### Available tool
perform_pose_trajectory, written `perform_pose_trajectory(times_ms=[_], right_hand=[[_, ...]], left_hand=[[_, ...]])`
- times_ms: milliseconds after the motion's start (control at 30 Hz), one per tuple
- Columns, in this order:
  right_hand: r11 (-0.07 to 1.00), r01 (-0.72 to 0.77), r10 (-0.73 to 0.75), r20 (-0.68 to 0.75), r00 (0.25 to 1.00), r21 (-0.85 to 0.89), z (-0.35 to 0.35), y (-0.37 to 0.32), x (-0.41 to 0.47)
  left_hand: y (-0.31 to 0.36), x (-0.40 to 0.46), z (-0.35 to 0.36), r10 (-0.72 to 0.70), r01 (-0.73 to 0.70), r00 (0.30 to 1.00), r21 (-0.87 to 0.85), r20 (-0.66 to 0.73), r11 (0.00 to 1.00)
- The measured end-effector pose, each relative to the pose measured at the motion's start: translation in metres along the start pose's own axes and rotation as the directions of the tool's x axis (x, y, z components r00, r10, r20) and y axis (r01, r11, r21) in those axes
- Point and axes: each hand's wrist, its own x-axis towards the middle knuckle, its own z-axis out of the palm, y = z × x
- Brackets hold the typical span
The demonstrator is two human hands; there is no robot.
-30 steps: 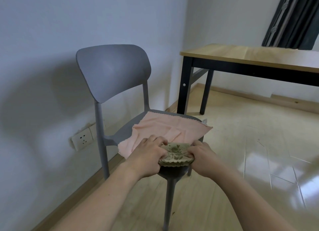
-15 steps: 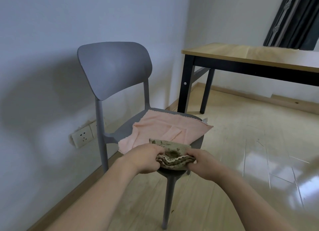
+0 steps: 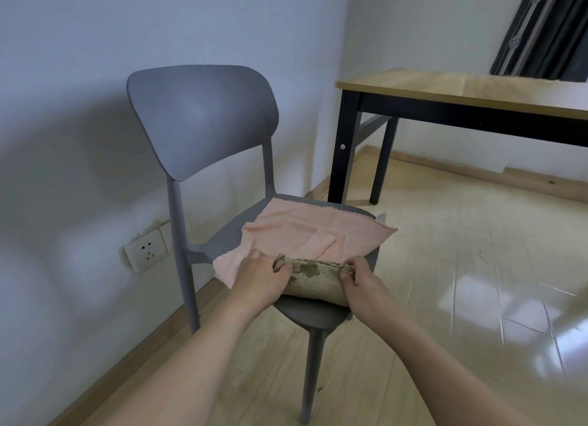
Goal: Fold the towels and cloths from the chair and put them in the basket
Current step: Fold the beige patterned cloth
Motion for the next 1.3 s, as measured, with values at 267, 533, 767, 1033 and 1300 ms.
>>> perform_pose_trajectory(times_ms=[267,533,767,1033,1300], right_hand=[[0.987,-0.141,0.139,-0.039,0.990,-0.080,0.008,0.006,0.016],[0.816,-0.294,0.328,0.020,0.944,0.498,0.003,-0.014,0.016],[0.741,-0.251,0.332,-0.015,0.943,0.623,0.007,-0.022,0.009],[0.734,-0.239,0.347,-0.049,0.937,0.636,0.013,-0.031,0.006],[0.809,-0.079,0.228,-0.186,0.956,0.583,-0.003,-0.038,0.010]], left_hand=[[0.005,0.002,0.008,0.004,-0.003,0.996,0.014,-0.088,1.000],[0.021,0.002,0.000,0.056,-0.077,0.996,-0.333,-0.071,0.940],[0.041,-0.009,-0.010,-0.046,0.030,0.999,-0.493,-0.020,0.869],[0.026,-0.014,-0.013,-0.073,0.038,0.990,-0.278,-0.118,0.960],[0.031,-0.007,-0.020,-0.096,0.041,0.988,-0.395,-0.121,0.918]])
